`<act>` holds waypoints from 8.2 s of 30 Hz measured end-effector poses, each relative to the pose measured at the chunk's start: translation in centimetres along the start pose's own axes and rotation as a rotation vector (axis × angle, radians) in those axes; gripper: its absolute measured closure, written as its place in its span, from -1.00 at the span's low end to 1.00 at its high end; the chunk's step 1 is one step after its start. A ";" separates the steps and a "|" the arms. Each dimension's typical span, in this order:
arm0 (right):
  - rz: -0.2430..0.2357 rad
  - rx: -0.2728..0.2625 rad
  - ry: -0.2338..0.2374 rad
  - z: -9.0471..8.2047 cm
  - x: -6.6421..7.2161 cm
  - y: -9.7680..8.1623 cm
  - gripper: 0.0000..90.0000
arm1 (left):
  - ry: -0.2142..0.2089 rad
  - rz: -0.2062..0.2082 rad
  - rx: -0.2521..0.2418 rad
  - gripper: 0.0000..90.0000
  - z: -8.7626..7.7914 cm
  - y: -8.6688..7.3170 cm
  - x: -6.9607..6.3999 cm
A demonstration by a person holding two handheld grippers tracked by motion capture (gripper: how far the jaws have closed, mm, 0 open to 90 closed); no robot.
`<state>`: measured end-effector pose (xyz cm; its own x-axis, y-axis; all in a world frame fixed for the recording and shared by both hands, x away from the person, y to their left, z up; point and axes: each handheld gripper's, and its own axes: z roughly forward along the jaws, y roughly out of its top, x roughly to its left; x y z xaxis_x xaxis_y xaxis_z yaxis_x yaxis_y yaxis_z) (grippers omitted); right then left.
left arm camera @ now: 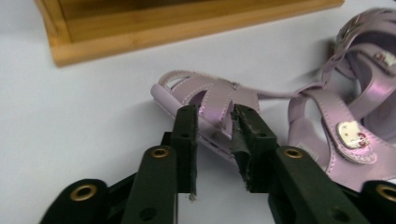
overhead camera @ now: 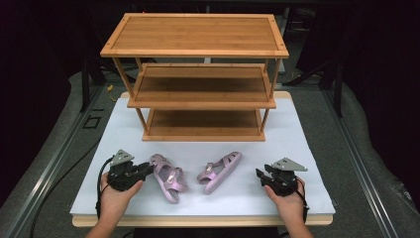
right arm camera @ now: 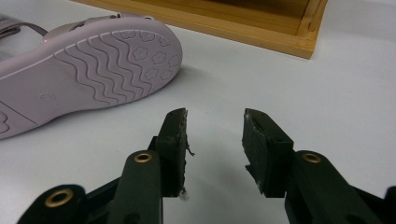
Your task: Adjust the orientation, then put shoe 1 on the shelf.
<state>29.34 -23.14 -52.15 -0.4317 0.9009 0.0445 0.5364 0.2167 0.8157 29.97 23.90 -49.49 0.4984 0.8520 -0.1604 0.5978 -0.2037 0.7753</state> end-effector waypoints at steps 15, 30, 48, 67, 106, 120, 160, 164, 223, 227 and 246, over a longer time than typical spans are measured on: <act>0.011 0.012 -0.003 0.4 -0.1 -0.1 0.34 | -0.023 -0.134 0.045 0.92 1.2 -3.0 3.6; 0.024 0.001 -0.005 -0.1 -0.4 -0.1 0.32 | -0.002 -0.125 0.038 0.46 -0.9 -2.4 3.8; 0.047 -0.025 -0.010 -0.3 -0.5 -0.1 0.29 | -0.029 -0.079 0.113 0.29 -2.4 -3.3 0.9; 0.055 -0.026 -0.005 -0.2 -0.7 -0.2 0.30 | -0.013 0.096 0.103 0.84 0.0 -0.1 0.4; 0.064 -0.016 0.004 0.0 -0.7 -0.3 0.29 | 0.036 0.175 0.761 0.72 5.5 5.4 1.9; 0.065 -0.020 0.003 0.0 -0.7 -0.3 0.29 | 0.052 0.178 0.778 0.82 5.7 5.6 1.9; 0.085 -0.031 0.001 -0.1 -0.9 -0.5 0.29 | 0.092 -0.044 -0.315 0.84 -4.2 6.9 0.5; 0.096 -0.028 0.015 -0.1 -1.0 -0.5 0.29 | 0.111 -0.081 -0.381 0.84 -3.6 7.6 0.2; 0.122 -0.070 0.054 -0.4 -1.5 -0.3 0.30 | 0.185 -0.170 -0.269 0.81 7.5 23.3 -2.1; 0.121 -0.069 0.058 -0.5 -1.6 -0.3 0.30 | 0.158 -0.180 -0.247 0.81 7.1 23.6 -2.2; 0.127 -0.064 0.062 -0.2 -1.6 -0.4 0.30 | 0.147 -0.265 -0.237 0.68 8.2 24.1 -1.4</act>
<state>29.67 -24.77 -52.37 -0.4080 0.8943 0.1836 0.5430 0.0760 0.8363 48.81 13.83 -35.53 0.2403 0.9237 -0.2984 0.5232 0.1357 0.8414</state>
